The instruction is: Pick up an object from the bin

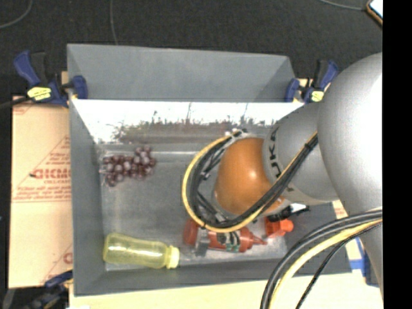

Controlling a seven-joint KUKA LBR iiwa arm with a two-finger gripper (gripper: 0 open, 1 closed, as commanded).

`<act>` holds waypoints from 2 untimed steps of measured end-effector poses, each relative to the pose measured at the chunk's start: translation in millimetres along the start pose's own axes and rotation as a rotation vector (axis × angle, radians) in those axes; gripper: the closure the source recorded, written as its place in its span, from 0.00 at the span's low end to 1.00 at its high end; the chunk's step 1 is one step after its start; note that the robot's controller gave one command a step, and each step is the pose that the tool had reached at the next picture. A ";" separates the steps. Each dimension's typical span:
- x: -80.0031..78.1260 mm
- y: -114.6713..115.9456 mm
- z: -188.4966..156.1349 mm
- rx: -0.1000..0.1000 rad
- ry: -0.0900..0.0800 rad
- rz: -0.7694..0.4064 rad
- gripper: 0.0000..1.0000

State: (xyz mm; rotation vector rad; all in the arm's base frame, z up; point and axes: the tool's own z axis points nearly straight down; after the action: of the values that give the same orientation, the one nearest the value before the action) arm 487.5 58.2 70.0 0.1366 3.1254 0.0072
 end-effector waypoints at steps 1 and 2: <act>0.0 0.0 0.0 0.000 0.000 0.000 1.00; -6.8 -20.1 -0.2 0.001 -0.005 0.002 1.00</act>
Offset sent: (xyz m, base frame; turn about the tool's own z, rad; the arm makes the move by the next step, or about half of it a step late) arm 0.0039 -0.0193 0.0000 0.0004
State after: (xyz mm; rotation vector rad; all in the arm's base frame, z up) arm 492.5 37.6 70.2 0.1387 3.1198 0.0058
